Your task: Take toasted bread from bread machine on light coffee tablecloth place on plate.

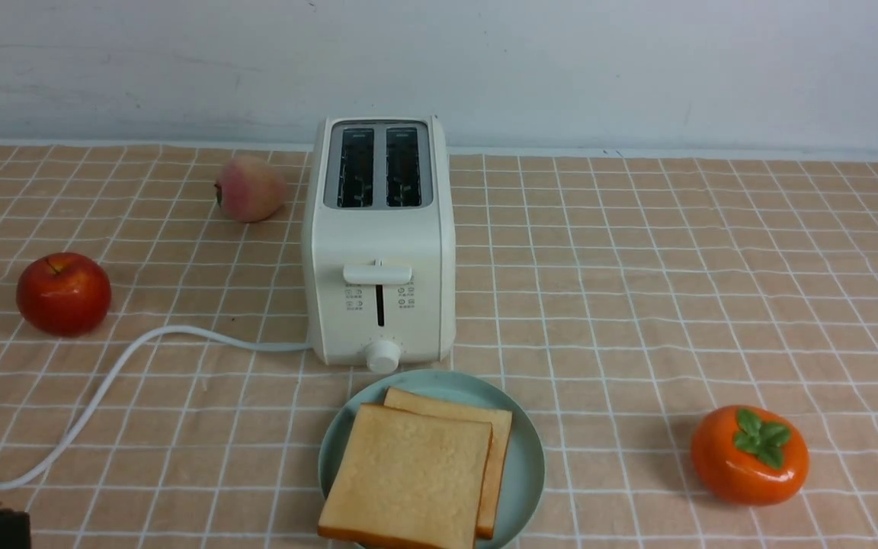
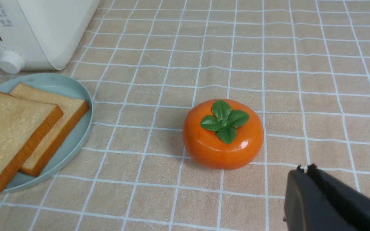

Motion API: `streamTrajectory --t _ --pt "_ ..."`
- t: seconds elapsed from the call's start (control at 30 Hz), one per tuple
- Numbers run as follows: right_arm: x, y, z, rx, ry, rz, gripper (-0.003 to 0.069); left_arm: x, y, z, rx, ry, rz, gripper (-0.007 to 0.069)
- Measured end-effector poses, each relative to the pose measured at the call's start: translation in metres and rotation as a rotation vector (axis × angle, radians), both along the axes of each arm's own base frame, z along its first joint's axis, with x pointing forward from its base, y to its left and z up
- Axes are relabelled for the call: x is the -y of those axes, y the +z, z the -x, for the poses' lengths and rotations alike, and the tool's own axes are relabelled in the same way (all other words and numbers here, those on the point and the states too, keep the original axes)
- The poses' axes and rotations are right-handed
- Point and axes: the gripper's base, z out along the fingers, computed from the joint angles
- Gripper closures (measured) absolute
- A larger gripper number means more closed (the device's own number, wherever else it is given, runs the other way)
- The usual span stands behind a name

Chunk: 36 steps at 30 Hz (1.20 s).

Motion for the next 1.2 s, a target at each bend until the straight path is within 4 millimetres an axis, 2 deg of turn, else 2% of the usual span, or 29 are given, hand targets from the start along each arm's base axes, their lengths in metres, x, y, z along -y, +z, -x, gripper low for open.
streamTrajectory --t 0.17,0.23,0.33,0.4,0.43,0.5,0.57,1.2 --pt "0.0 0.0 0.0 0.0 0.0 0.0 0.0655 -0.011 -0.023 0.008 0.168 0.102 0.011 0.0631" --pt "0.0 0.0 0.0 0.0 0.0 0.0 0.0653 -0.016 -0.05 0.01 0.205 0.206 0.013 0.0628" --pt "0.0 0.0 0.0 -0.001 0.0 0.001 0.065 -0.018 -0.072 0.006 0.186 0.264 -0.002 0.0627" --pt "0.0 0.0 0.0 -0.003 0.0 0.001 0.0646 -0.019 -0.095 0.002 0.132 0.299 -0.018 0.0627" --pt "0.0 0.0 0.0 -0.003 0.0 0.001 0.0646 -0.019 -0.097 0.001 0.128 0.301 -0.019 0.0627" --pt "0.0 -0.001 0.0 -0.01 -0.002 0.001 0.0644 -0.019 -0.118 0.001 0.045 0.315 -0.034 0.0625" --pt "0.0 -0.001 0.0 -0.012 -0.002 0.001 0.0643 -0.019 -0.125 0.001 0.018 0.312 -0.043 0.0624" --pt "0.0 -0.001 0.001 -0.016 -0.003 0.002 0.0619 -0.018 -0.125 0.0 0.037 0.308 -0.042 0.0607"
